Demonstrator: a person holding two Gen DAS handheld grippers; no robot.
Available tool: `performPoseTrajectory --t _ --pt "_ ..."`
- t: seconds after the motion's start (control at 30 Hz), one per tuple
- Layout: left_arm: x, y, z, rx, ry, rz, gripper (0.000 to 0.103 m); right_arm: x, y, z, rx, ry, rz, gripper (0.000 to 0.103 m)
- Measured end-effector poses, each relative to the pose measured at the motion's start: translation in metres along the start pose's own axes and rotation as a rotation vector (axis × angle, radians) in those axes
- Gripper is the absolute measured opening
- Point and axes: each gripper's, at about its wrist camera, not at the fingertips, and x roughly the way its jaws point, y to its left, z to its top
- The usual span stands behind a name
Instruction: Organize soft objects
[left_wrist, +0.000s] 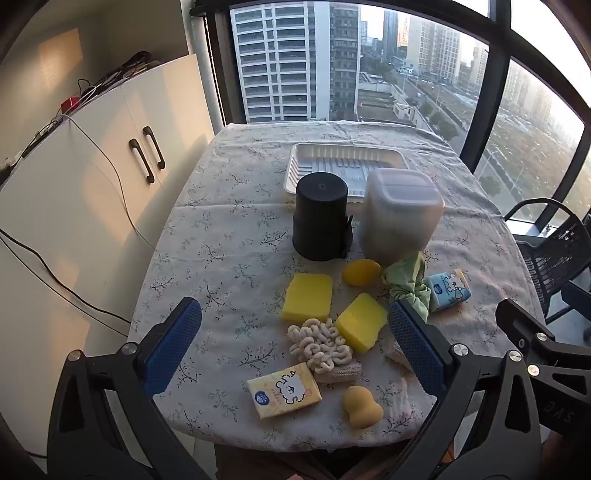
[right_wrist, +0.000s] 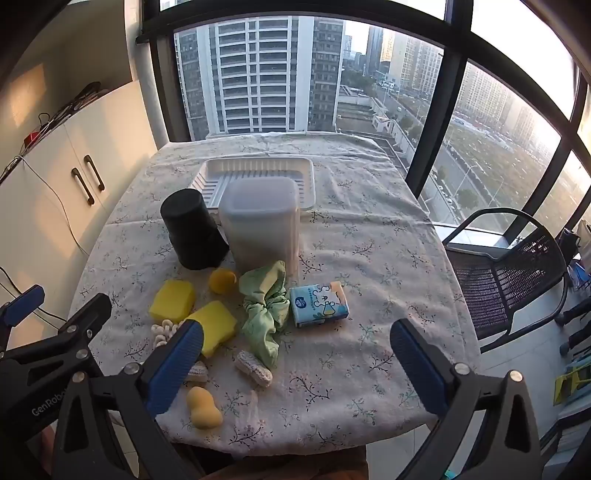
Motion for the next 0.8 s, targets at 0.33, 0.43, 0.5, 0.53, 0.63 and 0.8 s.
performPoseTrajectory --t 0.33,0.43,0.5,0.53,0.63,0.8 --pt "-0.0015 -0.0034 -0.0031 0.000 -0.011 -0.002 0.103 -0.0011 0.0009 0.0026 -0.006 -0.002 -0.003 0.103" --pt "-0.0006 -0.0010 -0.0012 -0.002 -0.007 -0.007 0.103 0.0005 -0.0018 0.0026 -0.006 0.003 0.000 0.103" --pt "-0.0008 -0.0020 -0.0023 -0.001 -0.011 -0.005 0.103 -0.0004 -0.0020 0.0021 -0.003 0.003 -0.001 0.103" --pt "-0.0008 -0.0021 -0.0023 0.000 -0.011 -0.004 0.103 -0.0003 -0.0022 0.0018 -0.005 0.002 -0.001 0.103" --pt "-0.0007 -0.0017 -0.0025 0.001 -0.013 -0.001 0.103 -0.0003 -0.0003 0.0005 -0.005 0.000 -0.004 0.103" --pt "-0.0007 -0.0013 -0.0025 0.001 -0.013 -0.001 0.103 0.0001 -0.0002 0.0001 -0.003 0.001 0.000 0.103"
